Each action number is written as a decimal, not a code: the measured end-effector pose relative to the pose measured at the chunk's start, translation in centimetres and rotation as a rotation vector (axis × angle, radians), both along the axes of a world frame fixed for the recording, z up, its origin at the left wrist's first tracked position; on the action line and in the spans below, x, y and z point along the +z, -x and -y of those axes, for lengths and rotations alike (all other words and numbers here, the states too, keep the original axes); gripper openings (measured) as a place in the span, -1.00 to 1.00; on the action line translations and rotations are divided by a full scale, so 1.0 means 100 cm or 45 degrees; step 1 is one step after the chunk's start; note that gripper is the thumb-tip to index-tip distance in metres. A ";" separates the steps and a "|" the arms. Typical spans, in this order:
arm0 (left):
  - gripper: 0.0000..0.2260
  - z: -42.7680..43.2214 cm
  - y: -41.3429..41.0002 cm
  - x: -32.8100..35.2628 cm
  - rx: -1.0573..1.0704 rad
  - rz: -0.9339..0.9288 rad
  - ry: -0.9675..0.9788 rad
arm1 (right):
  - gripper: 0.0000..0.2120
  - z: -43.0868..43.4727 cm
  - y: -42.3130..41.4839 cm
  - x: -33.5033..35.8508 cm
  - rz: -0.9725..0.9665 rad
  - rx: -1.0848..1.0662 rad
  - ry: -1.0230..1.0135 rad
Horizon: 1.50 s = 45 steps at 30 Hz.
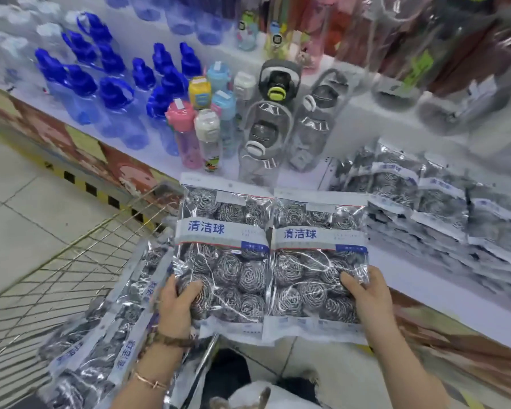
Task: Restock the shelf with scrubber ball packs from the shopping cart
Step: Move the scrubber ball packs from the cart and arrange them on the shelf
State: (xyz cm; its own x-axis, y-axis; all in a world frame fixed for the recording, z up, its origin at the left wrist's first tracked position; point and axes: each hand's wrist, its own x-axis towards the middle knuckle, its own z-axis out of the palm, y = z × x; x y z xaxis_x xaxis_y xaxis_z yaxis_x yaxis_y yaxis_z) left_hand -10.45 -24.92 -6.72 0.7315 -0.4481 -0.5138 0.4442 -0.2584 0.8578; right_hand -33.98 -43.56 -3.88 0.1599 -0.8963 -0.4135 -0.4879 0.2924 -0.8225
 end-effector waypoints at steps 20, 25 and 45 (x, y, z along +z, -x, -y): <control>-0.86 0.197 0.318 0.052 -0.671 0.323 0.153 | -0.92 0.020 0.360 0.046 0.198 -0.837 0.393; -0.83 0.227 0.371 0.063 -0.861 0.275 0.209 | -0.87 0.013 0.413 0.052 0.257 -1.057 0.429; -0.45 0.429 0.579 0.063 -1.461 0.212 0.166 | -0.78 0.136 0.605 0.066 0.288 -1.498 0.500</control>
